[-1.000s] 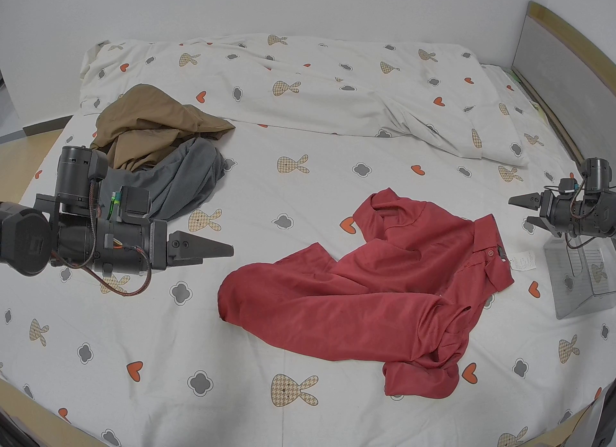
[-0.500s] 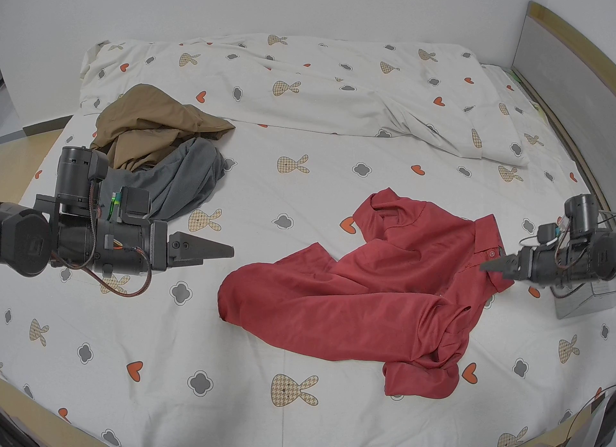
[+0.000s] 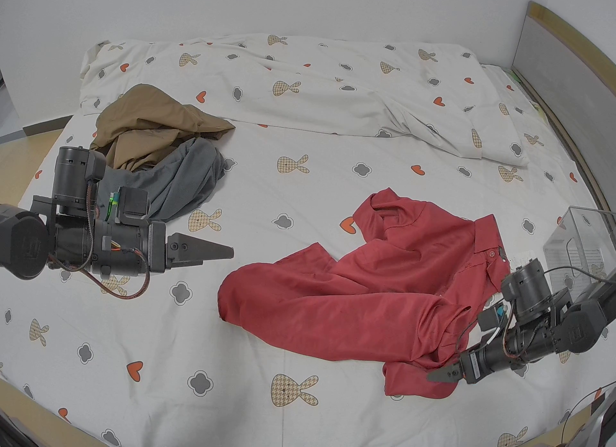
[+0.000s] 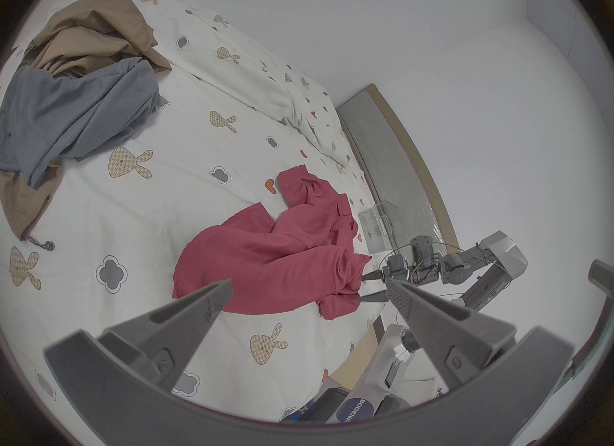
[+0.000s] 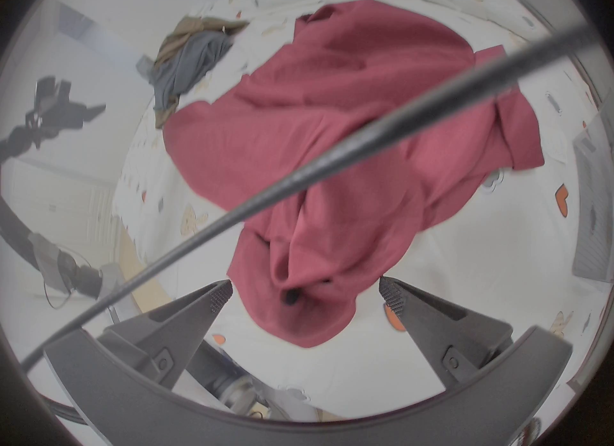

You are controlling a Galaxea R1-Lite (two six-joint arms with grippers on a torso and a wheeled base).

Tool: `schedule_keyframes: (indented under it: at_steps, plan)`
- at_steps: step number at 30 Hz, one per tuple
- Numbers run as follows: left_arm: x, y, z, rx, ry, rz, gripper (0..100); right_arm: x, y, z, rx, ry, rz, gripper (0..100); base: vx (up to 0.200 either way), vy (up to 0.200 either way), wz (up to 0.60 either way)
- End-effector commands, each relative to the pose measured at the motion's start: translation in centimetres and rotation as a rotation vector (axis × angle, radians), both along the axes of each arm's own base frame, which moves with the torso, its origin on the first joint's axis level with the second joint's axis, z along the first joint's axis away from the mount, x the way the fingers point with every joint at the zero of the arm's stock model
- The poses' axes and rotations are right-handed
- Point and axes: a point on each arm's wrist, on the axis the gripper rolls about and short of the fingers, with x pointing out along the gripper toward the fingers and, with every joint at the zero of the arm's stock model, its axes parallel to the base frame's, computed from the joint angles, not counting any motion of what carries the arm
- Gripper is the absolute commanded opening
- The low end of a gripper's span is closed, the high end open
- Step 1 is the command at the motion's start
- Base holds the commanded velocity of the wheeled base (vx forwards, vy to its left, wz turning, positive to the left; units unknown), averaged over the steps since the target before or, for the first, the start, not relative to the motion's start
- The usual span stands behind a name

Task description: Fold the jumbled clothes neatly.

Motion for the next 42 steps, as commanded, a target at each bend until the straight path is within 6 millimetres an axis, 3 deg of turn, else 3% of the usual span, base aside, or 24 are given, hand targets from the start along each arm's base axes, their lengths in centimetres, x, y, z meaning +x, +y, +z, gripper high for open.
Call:
schedule_keyframes:
  at_steps: [1, 13, 14, 25, 29, 35, 36, 37, 42]
  plan:
    - [-0.2, 0.0, 0.1, -0.001, -0.004, 0.000, 100, -0.9, 0.8, -1.9, -0.046, 0.079, 0.041, 100, 0.000, 0.000, 0.00]
    - [0.0, 0.0, 0.0, 0.000, 0.002, 0.000, 100, 0.1, 1.5, -4.5, -0.097, 0.115, 0.041, 100, 0.000, 0.000, 0.00]
    - [0.0, 0.0, 0.0, 0.000, 0.002, 0.000, 100, 0.3, 1.6, -4.6, -0.086, 0.092, 0.039, 0, 0.000, 0.000, 0.00]
    - [0.0, 0.0, -0.1, 0.000, 0.000, 0.000, 100, -0.4, 1.0, -4.4, -0.027, -0.039, 0.021, 0, 0.000, 0.000, 0.00]
    - [0.0, 0.0, -0.1, 0.000, -0.001, 0.000, 100, -2.0, 0.2, -3.0, 0.003, -0.059, 0.000, 0, 0.000, 0.000, 0.00]
    - [-0.1, 0.0, -0.1, 0.000, 0.000, 0.000, 100, -5.6, -1.3, 1.3, 0.091, -0.066, -0.092, 0, 0.000, 0.000, 0.00]
    - [-0.1, 0.0, -0.1, 0.000, 0.000, 0.000, 100, -5.6, -1.3, 1.3, 0.091, -0.066, -0.092, 0, 0.000, 0.000, 0.00]
    - [0.0, 0.0, -0.1, 0.000, -0.001, 0.000, 100, -6.6, -1.7, 3.4, 0.135, -0.059, -0.102, 0, 0.000, 0.000, 0.00]
    - [-0.1, 0.0, -0.1, 0.000, 0.000, -0.001, 100, -9.1, -2.8, 7.9, 0.176, 0.027, -0.117, 0, 0.000, 0.000, 0.00]
